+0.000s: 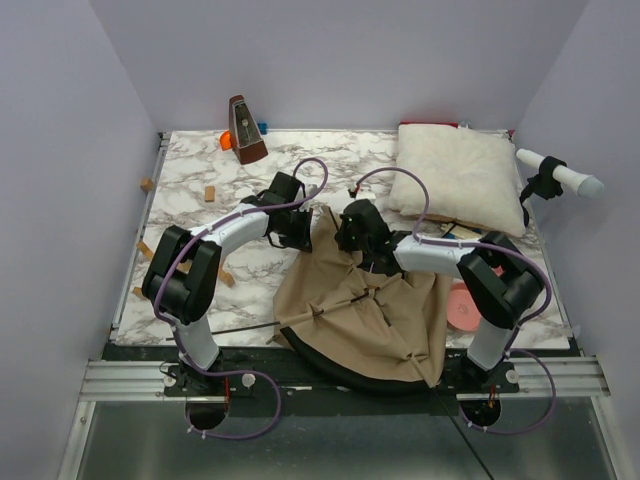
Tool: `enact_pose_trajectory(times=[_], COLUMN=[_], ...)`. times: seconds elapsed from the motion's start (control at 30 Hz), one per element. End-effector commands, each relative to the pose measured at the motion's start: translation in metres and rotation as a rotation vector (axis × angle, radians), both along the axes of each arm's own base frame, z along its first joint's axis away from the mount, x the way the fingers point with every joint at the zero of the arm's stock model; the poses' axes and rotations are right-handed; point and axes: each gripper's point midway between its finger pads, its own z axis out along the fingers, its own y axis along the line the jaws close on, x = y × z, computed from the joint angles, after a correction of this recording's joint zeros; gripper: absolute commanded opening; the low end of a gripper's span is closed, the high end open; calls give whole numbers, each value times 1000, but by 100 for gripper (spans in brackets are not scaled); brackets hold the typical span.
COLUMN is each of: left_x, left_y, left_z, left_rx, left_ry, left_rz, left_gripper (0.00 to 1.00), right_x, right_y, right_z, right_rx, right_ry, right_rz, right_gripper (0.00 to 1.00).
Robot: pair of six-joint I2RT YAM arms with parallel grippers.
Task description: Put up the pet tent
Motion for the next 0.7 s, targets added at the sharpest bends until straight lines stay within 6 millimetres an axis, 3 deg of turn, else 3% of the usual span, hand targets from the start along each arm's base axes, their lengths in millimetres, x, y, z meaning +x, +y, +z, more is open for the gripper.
enact_pose_trajectory(times=[0.0,0.67], left_x=[4,2], left_y=[-2,-1], left_z=[1,-6], left_rx=[15,33], left_ry=[-5,17], left_rz=[5,-2], left_gripper=[0,0], right_x=[-6,-12], right_y=[-5,13], right_z=[-20,-32], right_rx=[-51,-53], right_ry=[59,142], right_rz=[-26,91], right_gripper=[1,1])
